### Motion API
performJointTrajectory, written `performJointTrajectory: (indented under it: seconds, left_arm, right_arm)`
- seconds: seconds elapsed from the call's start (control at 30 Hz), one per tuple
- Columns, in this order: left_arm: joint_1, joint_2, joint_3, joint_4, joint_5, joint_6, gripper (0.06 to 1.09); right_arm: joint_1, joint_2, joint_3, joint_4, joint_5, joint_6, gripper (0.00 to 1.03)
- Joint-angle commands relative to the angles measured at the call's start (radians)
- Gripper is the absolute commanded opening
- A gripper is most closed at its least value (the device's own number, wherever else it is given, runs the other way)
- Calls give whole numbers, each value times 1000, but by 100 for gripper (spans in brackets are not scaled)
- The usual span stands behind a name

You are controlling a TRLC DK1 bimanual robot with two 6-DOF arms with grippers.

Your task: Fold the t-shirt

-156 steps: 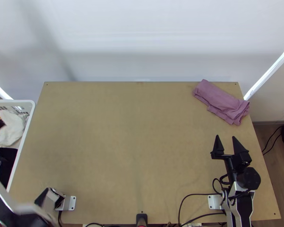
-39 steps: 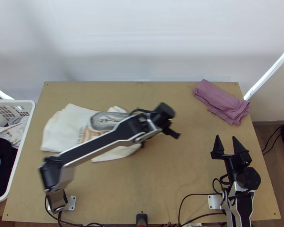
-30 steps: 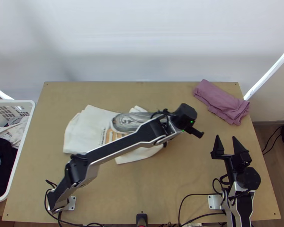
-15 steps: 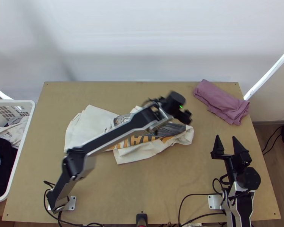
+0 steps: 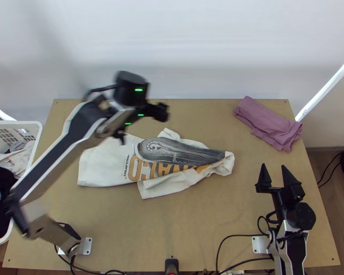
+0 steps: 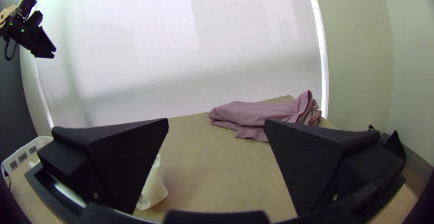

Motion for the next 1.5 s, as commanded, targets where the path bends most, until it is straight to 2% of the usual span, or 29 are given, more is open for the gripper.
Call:
performJointTrajectory:
  seconds: [0.0,0.33,0.6,0.7,0.9,0.97,1.07,1.17,1.2,1.23,1.47]
  left_arm:
    - [101,-114,-145,-5,3,23,105]
    - [440,-522,-599,-65,33,65,105]
    - [596,-686,-746,-147,51,65,105]
    - [637,-722,-780,-160,51,59,105]
    - [696,-780,-835,-179,52,49,105]
    - [700,-800,-853,-185,51,49,105]
    - [708,-817,-863,-194,51,49,105]
    - [726,-827,-861,-200,49,49,105]
    - [731,-832,-863,-200,51,49,105]
    - [737,-837,-866,-200,51,49,105]
    - [740,-890,-924,-189,51,49,105]
  right_arm:
    - [-2,-8,-7,-12,7,11,99]
    - [-2,-8,-7,-12,7,11,99]
    - [-2,-8,-7,-12,7,11,99]
    - [36,-8,-7,-15,12,9,99]
    - [38,-9,-4,-35,90,4,99]
    - [50,-8,-6,-26,68,18,99]
    - [179,-8,-1,-32,56,24,99]
    - [263,1,19,-38,42,96,99]
    - [288,9,19,-38,42,96,99]
    - [297,21,14,-34,39,95,96]
    - [338,144,109,-81,-71,109,97]
